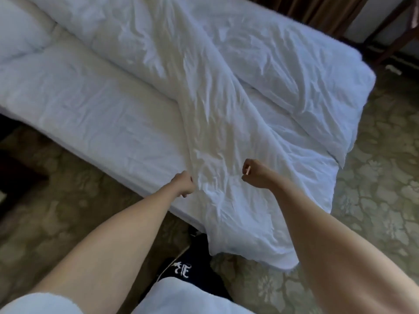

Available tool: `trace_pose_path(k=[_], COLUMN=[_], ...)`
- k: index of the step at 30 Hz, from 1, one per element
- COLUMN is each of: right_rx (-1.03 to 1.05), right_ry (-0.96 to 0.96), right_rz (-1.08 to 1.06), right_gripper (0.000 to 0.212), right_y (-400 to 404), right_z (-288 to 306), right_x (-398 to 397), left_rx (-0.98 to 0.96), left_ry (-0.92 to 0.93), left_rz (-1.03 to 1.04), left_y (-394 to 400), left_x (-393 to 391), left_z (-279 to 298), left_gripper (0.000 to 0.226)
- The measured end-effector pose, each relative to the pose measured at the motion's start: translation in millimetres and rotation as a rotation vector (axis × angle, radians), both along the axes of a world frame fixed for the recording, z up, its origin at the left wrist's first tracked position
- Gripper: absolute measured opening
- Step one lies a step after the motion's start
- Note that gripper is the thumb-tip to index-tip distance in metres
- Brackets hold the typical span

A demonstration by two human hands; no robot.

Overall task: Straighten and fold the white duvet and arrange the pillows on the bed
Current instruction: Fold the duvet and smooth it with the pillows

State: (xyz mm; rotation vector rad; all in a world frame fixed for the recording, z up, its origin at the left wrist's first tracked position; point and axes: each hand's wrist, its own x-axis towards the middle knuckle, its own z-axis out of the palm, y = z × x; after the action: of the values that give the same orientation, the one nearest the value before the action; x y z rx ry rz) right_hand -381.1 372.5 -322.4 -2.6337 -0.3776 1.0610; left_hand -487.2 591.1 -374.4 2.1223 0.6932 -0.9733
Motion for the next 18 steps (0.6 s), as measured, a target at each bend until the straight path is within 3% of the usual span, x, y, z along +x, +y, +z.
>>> trace_pose_path(k=[5, 9, 15, 18], right_rx=[-0.047, -0.029, 0.012, 0.001], right_ry=[0.092, 0.09, 0.168, 0.231], right_rz=[0.169, 0.269, 0.524, 0.606], right_gripper=[0.008, 0.024, 0.035, 0.041], right_y=[-18.2, -28.6, -57.2, -80.4], right_z=[-26.7, -51.1, -98.9, -130.4], right_x=[17.5, 29.9, 19.5, 9.8], left_rx=[-0.026, -0.027, -0.061, -0.146], left_ry=[0.063, 0.094, 0.148, 0.131], left_rz=[0.086, 0.282, 0.526, 0.66], left_y=[-54.0, -78.5, -133.7, -169.1], left_x=[-13.5, -17.8, -60.0, -74.3], left_z=[-26.8, -42.2, -94.7, -131.4], left_gripper=[0.007, 0.015, 0.072, 0.114])
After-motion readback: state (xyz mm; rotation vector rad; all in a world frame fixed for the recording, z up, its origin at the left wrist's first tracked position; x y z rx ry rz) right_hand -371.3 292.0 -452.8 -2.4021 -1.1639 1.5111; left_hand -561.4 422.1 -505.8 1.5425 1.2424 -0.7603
